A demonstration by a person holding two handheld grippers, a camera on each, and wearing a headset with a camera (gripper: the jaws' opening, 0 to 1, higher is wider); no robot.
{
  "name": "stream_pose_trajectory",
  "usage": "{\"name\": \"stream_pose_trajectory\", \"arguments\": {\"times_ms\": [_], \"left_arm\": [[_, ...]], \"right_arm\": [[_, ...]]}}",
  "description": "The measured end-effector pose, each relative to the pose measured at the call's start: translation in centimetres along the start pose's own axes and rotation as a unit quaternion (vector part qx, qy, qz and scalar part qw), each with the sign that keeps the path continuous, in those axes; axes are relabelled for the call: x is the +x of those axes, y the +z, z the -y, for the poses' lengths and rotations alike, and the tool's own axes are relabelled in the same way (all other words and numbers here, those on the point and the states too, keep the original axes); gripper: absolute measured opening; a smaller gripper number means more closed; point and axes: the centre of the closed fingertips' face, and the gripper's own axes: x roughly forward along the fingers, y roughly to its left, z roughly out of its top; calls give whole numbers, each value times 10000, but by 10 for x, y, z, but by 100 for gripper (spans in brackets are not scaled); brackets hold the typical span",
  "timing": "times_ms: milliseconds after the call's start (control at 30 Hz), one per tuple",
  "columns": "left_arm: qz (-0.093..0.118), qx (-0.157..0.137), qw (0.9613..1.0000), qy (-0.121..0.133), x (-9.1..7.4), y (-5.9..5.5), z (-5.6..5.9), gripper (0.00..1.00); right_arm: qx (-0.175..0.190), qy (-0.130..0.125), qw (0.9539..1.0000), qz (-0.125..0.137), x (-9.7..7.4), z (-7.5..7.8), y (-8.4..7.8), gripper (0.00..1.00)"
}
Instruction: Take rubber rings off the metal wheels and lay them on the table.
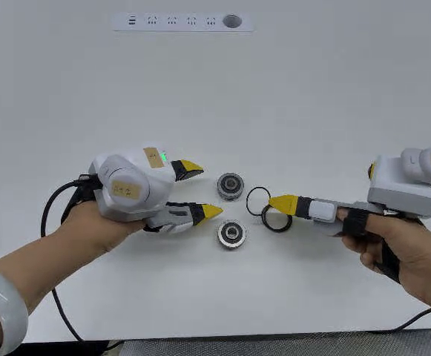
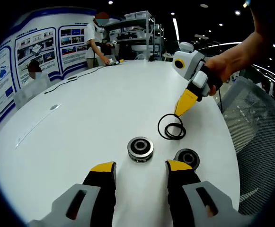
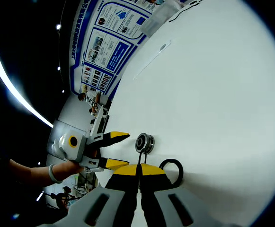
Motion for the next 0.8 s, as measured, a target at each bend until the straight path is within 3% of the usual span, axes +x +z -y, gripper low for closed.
{"name": "stream_pose_trajectory", "arguments": {"times_ms": [433,567,800], "left_arm": [[-5,-60,10000,0,-3,-2,5,45],[25,-74,10000,-5,-4,-2,6,46],[113,-161,9998,-6,-10,0,7,47]], "right_arm": [[470,-189,9986,171,-14,21,-14,2],[455,-306,9984,162,-14,27,-16,2],[123,-511,9986,100,-16,32,-16,2]]}}
